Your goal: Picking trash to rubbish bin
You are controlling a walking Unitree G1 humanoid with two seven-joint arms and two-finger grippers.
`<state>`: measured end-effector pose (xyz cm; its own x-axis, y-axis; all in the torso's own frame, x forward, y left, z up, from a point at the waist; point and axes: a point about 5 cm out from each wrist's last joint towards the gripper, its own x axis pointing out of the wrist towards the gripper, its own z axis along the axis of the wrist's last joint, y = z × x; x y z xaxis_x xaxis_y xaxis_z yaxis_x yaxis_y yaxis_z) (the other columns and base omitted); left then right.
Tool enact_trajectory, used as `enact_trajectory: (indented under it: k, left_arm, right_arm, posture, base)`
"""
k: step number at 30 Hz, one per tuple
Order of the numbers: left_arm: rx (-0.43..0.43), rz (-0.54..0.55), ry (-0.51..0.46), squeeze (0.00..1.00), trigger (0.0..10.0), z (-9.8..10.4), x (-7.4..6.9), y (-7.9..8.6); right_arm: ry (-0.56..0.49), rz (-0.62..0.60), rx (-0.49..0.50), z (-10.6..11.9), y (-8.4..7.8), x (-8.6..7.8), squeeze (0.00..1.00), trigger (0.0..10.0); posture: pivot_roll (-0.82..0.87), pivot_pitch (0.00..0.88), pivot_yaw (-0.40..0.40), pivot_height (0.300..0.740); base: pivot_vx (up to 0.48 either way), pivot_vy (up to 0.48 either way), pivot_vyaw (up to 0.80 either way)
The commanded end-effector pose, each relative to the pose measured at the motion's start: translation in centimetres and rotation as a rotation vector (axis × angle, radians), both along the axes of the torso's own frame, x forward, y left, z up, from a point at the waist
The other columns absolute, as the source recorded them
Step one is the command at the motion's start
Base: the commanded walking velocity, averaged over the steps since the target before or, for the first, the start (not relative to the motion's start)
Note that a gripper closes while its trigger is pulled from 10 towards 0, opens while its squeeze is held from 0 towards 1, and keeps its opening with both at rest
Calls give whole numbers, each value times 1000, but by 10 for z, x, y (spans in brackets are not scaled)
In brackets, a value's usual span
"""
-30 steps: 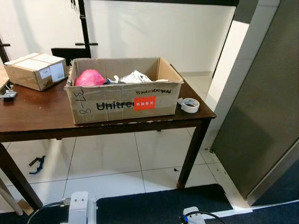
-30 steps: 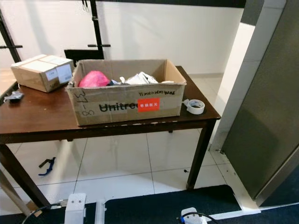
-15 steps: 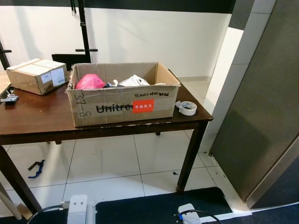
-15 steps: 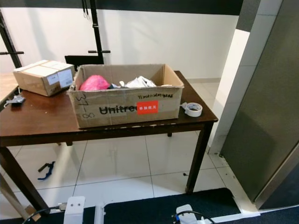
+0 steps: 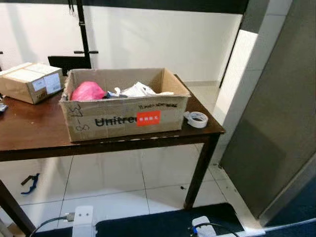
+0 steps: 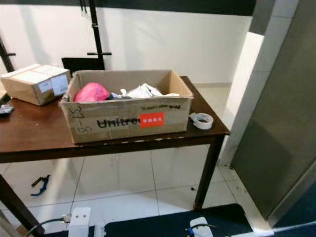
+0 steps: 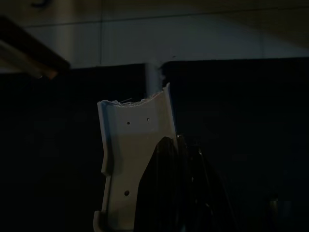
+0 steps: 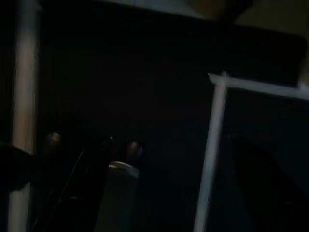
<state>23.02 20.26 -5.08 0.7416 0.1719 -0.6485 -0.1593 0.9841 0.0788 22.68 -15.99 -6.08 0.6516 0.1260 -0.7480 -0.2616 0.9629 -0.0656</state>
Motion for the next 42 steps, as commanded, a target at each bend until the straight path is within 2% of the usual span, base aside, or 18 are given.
enact_trajectory:
  k: [1,9,21,25,31,32,42]
  left_arm:
    - [-10,-9,-6,0,10000,1,3,-3]
    - [-4,-16,-7,0,10000,2,4,-2]
    - [-14,-16,-5,0,10000,-1,0,-5]
    - [6,-102,27,0,10000,-2,0,-12]
    - [6,-132,28,0,10000,-2,1,-13]
    - [-13,-133,5,0,10000,0,3,-15]
    - [2,-166,-2,0,10000,2,5,-17]
  right_arm:
    - [25,19,-23,-4,-3,-6,0,10000]
    - [31,34,-24,-4,-1,-6,0,10000]
    - [37,41,-35,-4,-7,-6,0,10000]
    - [56,42,-49,-6,-10,-9,0,10000]
    - [67,45,-60,-8,-10,-12,0,10000]
    - [67,44,-59,-8,-11,-12,0,10000]
    - [64,37,-59,-6,-13,-11,0,10000]
  posture:
    - [27,52,-32,740]
    - [32,56,-45,740]
    - [32,61,-54,740]
    - [33,59,-53,740]
    - [33,56,-49,740]
    - [33,56,-49,740]
    - [30,47,-43,740]
  base:
    - [326,0,0]
    - [324,0,0]
    - [325,0,0]
    - [319,0,0]
    - [295,0,0]
    - [0,0,0]
    - [0,0,0]
